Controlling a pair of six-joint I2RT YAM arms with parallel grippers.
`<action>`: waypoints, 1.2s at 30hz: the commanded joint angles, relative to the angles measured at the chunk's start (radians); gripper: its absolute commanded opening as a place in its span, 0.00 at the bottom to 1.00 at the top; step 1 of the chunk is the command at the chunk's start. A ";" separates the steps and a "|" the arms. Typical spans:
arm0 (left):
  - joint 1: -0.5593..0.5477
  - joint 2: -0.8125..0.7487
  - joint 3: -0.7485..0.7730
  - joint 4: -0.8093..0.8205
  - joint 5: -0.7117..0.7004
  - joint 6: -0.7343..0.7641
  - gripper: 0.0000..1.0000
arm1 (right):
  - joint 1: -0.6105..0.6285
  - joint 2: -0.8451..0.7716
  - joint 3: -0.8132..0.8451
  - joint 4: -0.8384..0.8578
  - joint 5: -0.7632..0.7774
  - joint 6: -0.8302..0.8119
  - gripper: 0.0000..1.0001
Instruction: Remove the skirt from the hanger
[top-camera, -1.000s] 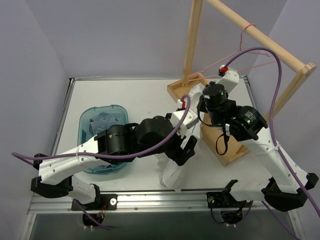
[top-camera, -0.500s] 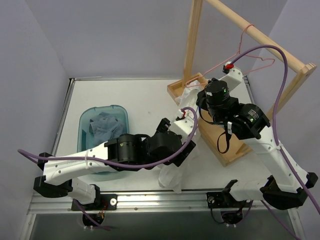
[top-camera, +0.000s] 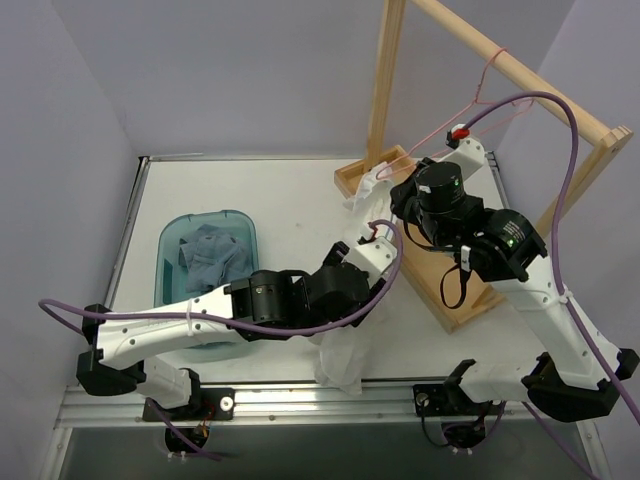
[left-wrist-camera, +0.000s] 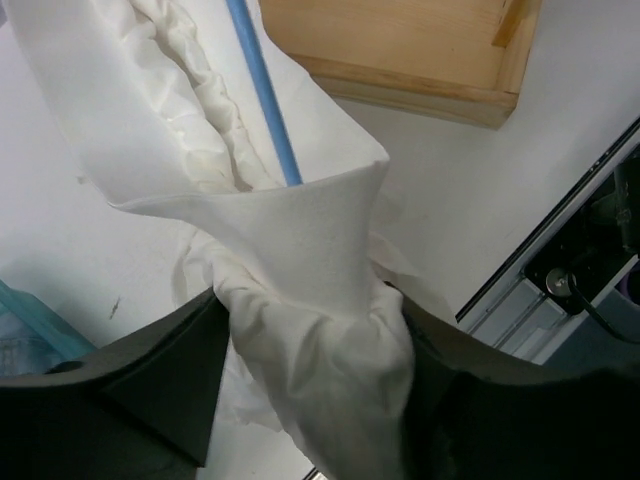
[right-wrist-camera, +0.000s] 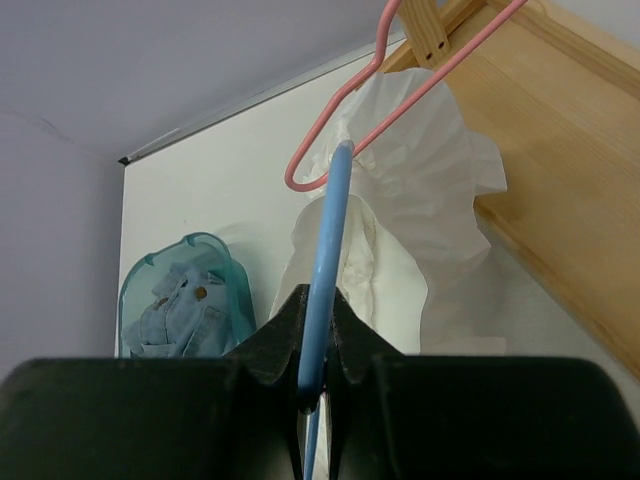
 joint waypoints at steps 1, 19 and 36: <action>0.022 -0.036 -0.026 0.079 0.051 0.015 0.62 | -0.005 -0.020 0.041 0.062 -0.037 0.015 0.00; 0.249 -0.227 -0.067 0.044 0.515 -0.033 0.02 | -0.005 -0.169 -0.132 0.192 -0.254 -0.335 0.53; 0.322 -0.269 -0.110 0.118 0.807 -0.063 0.02 | -0.005 -0.207 -0.180 0.284 -0.439 -0.526 0.39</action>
